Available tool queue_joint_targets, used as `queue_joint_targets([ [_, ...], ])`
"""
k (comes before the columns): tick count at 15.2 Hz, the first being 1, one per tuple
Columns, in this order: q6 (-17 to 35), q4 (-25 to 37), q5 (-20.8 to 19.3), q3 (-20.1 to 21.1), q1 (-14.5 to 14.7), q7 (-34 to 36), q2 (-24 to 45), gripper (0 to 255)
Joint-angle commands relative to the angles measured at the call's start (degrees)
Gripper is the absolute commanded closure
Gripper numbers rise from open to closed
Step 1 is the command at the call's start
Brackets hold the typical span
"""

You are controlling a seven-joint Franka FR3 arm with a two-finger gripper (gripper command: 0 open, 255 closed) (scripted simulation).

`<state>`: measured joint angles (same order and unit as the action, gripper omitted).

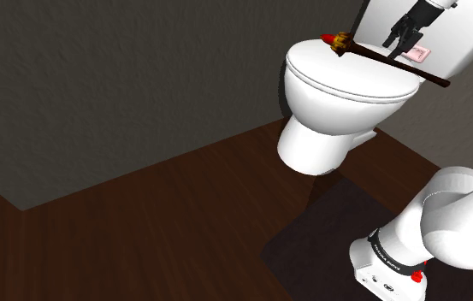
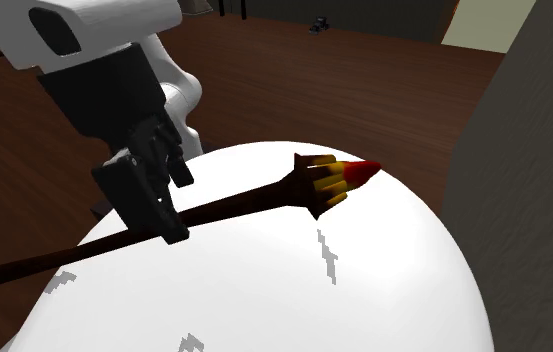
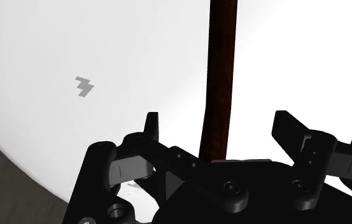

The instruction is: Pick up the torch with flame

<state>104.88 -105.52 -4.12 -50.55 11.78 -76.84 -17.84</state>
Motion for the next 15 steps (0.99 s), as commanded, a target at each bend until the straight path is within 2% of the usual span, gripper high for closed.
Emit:
queue_joint_targets([
  [1,1.6,-1.7,-0.2,-0.2,-0.2,-0.2,-0.2,0],
  [3,2.0,-2.2,-0.3,-0.2,-0.2,-0.2,-0.3,0],
  [4,2.0,-2.0,-0.1,-0.3,-0.1,-0.3,-0.1,255],
  [13,2.0,-2.2,-0.3,-0.2,-0.2,-0.2,-0.3,255],
  [15,0.5,-0.5,0.0,-0.2,-0.1,-0.2,-0.1,255],
])
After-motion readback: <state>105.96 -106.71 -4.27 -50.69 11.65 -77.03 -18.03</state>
